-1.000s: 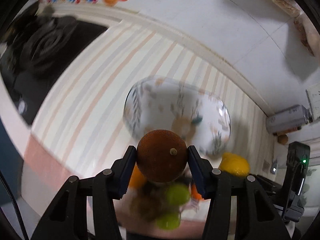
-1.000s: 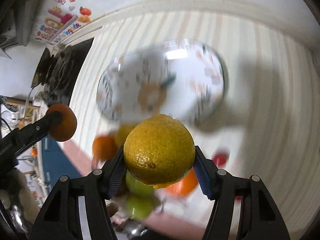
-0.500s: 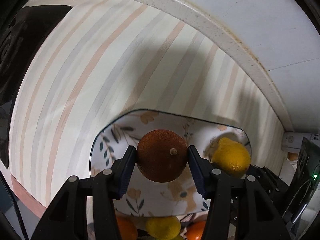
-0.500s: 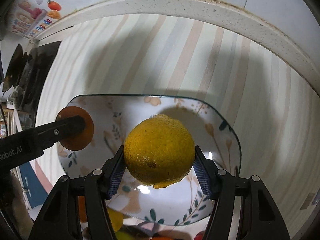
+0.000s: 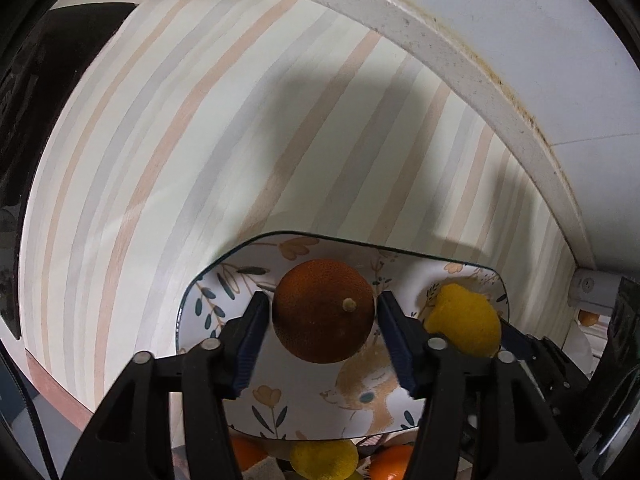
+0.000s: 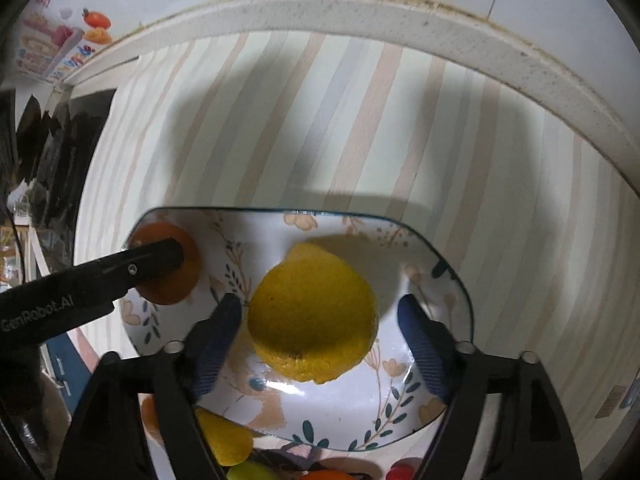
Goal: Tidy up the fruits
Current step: 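Carry both fruits over the floral plate and open both tools to release them, then lift both tools away from the plate back toward the fruit pile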
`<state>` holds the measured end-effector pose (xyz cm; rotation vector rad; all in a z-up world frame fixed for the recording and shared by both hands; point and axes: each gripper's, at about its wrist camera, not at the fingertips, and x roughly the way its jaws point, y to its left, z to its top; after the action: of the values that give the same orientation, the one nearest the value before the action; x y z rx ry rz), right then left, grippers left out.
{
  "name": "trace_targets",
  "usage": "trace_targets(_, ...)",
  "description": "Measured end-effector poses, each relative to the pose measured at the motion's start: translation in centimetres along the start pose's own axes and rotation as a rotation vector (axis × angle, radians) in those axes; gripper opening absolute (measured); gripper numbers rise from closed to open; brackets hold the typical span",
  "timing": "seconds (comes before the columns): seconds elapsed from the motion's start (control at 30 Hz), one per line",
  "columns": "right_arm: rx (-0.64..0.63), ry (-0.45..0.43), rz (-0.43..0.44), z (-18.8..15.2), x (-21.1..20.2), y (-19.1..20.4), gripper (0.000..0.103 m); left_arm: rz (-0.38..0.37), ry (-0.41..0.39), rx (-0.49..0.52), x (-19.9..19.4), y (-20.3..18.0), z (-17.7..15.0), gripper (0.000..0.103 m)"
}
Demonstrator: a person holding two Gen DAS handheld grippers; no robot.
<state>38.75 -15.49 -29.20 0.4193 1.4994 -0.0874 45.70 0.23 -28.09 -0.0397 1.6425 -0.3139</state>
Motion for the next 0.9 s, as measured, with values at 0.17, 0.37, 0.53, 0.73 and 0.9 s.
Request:
trace_targets(0.17, 0.005, -0.025, -0.017, -0.3, -2.1, -0.5, 0.094, 0.077, -0.079, 0.037, -2.5, 0.9, -0.8, 0.084)
trace_targets(0.37, -0.043, -0.059, -0.111, -2.9, -4.1, -0.7, 0.094, 0.151, -0.150, 0.081, -4.7, 1.5, -3.7, 0.084)
trace_targets(0.53, -0.067, -0.080, -0.140, -6.1, -5.5, -1.0, 0.094, 0.188, -0.203, 0.102, -6.3, 2.0, -6.9, 0.084)
trace_targets(0.73, -0.077, -0.128, -0.151, -8.9, -7.6, -0.8, 0.094, 0.209, -0.250, 0.105, -6.9, 1.2, -10.4, 0.084)
trace_targets(0.9, -0.103, -0.184, -0.147, -10.5, -9.9, 0.5, 0.094, 0.217, -0.293, 0.100, -8.5, 0.8, -13.5, 0.084)
